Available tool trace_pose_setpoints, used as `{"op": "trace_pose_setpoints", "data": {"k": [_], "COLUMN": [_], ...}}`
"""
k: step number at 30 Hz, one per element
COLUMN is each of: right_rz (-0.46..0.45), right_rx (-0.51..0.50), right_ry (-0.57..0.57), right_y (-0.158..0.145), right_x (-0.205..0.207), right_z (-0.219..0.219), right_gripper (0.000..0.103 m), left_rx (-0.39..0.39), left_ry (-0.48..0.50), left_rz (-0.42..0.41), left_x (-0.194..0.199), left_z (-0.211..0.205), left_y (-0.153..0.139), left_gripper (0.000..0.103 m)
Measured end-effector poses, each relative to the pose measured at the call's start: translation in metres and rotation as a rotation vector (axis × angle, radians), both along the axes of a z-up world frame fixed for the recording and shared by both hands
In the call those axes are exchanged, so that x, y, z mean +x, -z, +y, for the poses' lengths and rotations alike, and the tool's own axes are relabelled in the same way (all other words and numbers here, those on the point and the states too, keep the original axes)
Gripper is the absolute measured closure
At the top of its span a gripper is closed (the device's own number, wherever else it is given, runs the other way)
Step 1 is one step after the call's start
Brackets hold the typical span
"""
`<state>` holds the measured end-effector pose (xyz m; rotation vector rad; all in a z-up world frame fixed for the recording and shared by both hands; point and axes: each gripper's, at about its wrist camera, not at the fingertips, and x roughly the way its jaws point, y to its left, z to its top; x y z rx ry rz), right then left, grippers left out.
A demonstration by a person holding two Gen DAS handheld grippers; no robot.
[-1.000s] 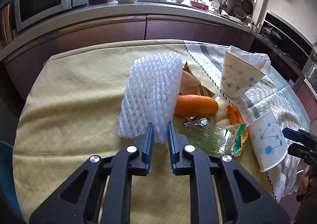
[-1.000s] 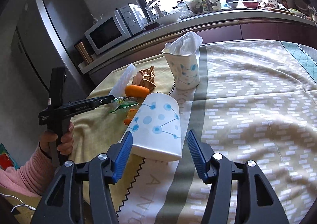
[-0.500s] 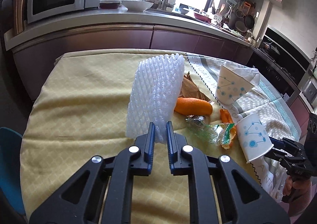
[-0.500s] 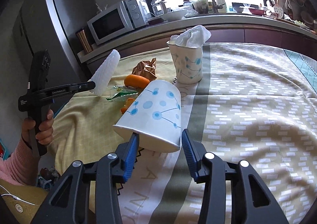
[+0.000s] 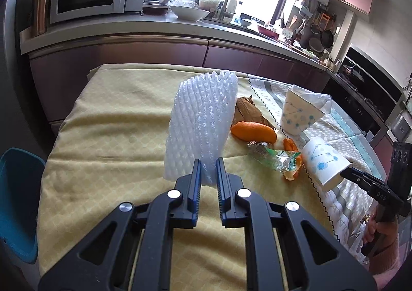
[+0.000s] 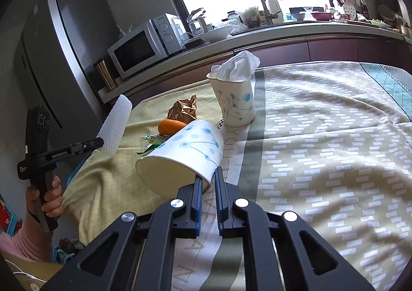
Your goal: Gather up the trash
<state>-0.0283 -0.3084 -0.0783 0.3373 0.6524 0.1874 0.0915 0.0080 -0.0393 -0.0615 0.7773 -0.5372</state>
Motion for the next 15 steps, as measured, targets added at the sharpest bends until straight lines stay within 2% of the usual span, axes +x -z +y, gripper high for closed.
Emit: {"op": "trace_pose_setpoints", "data": {"k": [10,15], "right_rz": [-0.061,-0.09], "right_rx": [0.058,0.069], "right_ry": [0.009,-0.035], "right_y": [-0.016,-0.026], "right_x": [-0.006,-0.003], "right_z": [-0.006,0.006], "right_gripper": [0.099,0.099], "left_rx": [-0.033,-0.05], "left_ry": [-0.017,-0.031], "left_rz": [-0.005,-0.016], "left_x": [-0.012,-0.018], "left_z": [0.019,0.027], "left_y": [-0.005,-0.01], "left_gripper": [0.091,0.091]}}
